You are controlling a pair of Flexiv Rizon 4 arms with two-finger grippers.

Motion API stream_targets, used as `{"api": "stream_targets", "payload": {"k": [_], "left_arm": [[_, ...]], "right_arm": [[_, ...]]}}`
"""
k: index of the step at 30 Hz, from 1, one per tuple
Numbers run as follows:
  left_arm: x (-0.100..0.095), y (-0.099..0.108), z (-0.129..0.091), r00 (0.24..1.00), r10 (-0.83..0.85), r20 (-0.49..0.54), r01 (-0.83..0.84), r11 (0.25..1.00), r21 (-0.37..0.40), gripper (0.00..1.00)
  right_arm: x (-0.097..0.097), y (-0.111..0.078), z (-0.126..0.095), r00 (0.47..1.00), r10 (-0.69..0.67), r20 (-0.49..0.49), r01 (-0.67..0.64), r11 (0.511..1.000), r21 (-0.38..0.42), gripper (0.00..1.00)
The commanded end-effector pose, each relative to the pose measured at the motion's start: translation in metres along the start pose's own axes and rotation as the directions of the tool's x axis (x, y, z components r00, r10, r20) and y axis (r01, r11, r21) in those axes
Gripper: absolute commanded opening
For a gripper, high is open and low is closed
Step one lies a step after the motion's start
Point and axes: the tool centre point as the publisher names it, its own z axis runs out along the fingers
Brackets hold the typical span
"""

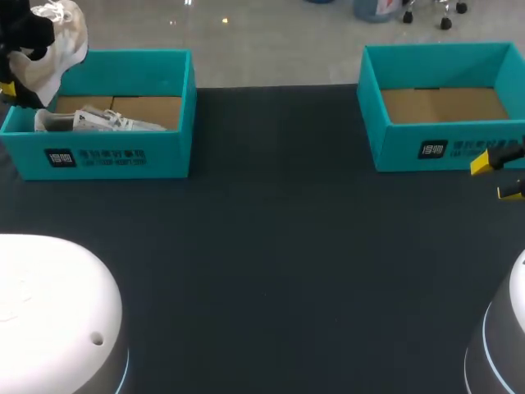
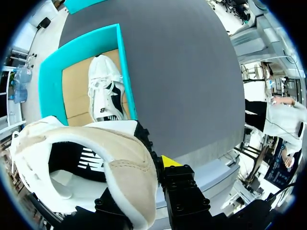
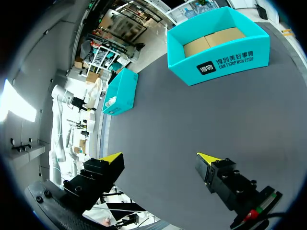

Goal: Take the shoe out of the shoebox, open the shoe tongue, remove and reinsert the insole, then place the shoe into the shoebox

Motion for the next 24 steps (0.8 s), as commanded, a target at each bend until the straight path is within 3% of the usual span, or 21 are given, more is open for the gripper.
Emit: {"api": "stream_targets", "payload": {"k": [1, 11, 24], "left_arm": [[-0.022, 0.015, 0.006, 1.0, 0.009, -0.002, -0.009, 1.0, 0.012, 0.0], [-0.076, 0.042, 0.019, 0.999, -0.042, -0.025, 0.043, 0.997, 0.062, 0.0], [-0.114, 0.056, 0.02, 0.998, -0.055, -0.042, 0.059, 0.995, 0.08, 0.0]], "right_arm": [[0.0, 0.0, 0.001, 1.0, 0.001, 0.003, -0.001, 1.0, 0.0, 1.0], [0.0, 0.0, 0.001, 1.0, 0.001, 0.003, -0.001, 1.0, 0.0, 1.0], [0.0, 0.0, 0.001, 1.0, 0.001, 0.003, -0.001, 1.0, 0.0, 1.0]]}}
